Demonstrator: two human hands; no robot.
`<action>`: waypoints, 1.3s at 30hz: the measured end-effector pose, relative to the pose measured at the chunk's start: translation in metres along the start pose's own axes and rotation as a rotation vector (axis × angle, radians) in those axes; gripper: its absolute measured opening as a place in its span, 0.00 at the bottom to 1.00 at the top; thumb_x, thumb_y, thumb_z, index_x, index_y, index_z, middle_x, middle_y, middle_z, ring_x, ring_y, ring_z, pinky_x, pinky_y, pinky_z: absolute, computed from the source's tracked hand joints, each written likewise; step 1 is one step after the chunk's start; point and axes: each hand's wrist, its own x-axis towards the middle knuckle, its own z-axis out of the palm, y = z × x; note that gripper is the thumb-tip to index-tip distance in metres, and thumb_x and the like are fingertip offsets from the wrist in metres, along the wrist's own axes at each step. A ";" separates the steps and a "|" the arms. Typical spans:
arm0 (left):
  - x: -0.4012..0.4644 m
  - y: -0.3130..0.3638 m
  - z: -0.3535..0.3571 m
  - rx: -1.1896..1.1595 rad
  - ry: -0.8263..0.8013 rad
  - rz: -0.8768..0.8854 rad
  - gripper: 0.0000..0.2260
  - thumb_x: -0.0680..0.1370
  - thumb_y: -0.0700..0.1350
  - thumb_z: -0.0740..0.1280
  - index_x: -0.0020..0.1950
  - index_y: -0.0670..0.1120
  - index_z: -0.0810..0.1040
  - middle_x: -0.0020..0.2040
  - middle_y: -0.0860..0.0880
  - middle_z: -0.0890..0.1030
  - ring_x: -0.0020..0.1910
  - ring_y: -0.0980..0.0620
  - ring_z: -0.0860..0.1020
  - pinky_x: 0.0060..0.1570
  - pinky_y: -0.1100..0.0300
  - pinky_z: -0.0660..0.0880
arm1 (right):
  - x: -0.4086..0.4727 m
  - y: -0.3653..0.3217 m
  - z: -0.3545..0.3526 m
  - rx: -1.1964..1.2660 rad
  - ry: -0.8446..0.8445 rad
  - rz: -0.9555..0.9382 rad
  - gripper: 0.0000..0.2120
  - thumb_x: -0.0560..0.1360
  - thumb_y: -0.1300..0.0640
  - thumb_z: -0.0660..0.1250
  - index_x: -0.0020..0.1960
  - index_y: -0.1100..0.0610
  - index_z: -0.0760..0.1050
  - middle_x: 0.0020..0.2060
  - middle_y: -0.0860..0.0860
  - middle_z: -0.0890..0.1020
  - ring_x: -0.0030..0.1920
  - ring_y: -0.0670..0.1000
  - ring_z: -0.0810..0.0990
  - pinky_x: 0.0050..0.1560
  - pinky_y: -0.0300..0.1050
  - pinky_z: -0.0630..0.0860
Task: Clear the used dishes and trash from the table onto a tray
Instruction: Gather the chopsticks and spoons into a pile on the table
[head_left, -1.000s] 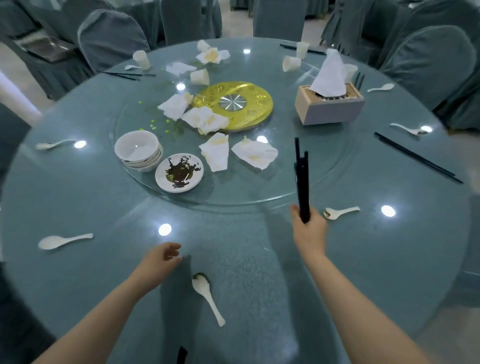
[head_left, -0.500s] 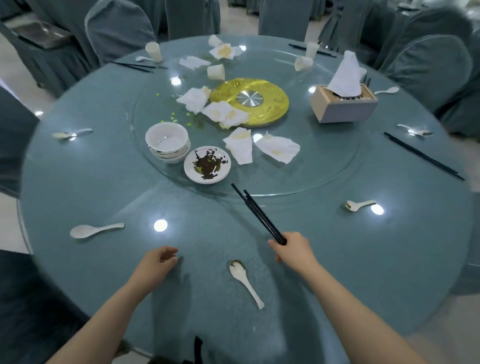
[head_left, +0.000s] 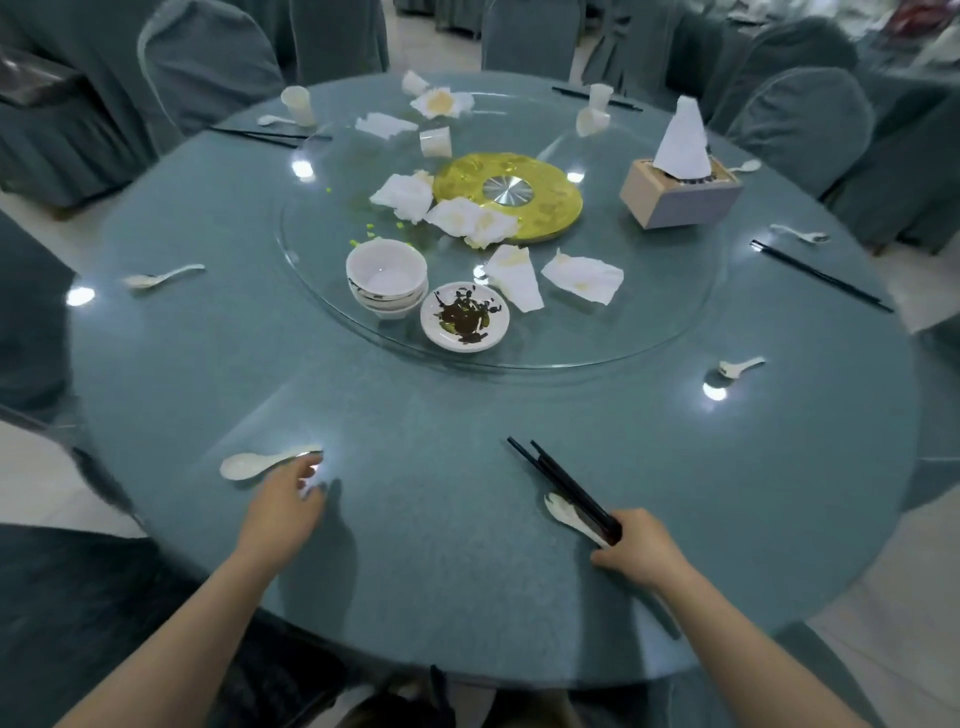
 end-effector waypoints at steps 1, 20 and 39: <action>0.005 -0.004 -0.005 0.013 0.016 -0.001 0.19 0.76 0.39 0.63 0.68 0.47 0.72 0.54 0.43 0.79 0.50 0.44 0.78 0.53 0.50 0.73 | -0.002 -0.003 0.002 0.008 0.011 0.020 0.11 0.65 0.54 0.72 0.34 0.51 0.70 0.30 0.48 0.74 0.31 0.47 0.73 0.26 0.37 0.64; 0.019 -0.024 0.002 0.242 -0.026 0.069 0.08 0.74 0.35 0.68 0.52 0.40 0.82 0.55 0.39 0.76 0.52 0.38 0.76 0.52 0.51 0.70 | -0.021 -0.031 0.013 0.410 0.116 0.129 0.06 0.69 0.56 0.72 0.35 0.55 0.78 0.27 0.48 0.75 0.29 0.48 0.71 0.31 0.39 0.66; -0.019 0.095 0.043 -0.471 -0.320 -0.140 0.05 0.71 0.34 0.70 0.41 0.44 0.80 0.35 0.46 0.82 0.33 0.49 0.80 0.43 0.52 0.82 | -0.036 -0.130 -0.009 1.029 -0.083 0.124 0.05 0.71 0.66 0.70 0.46 0.59 0.77 0.30 0.52 0.74 0.21 0.44 0.61 0.21 0.37 0.58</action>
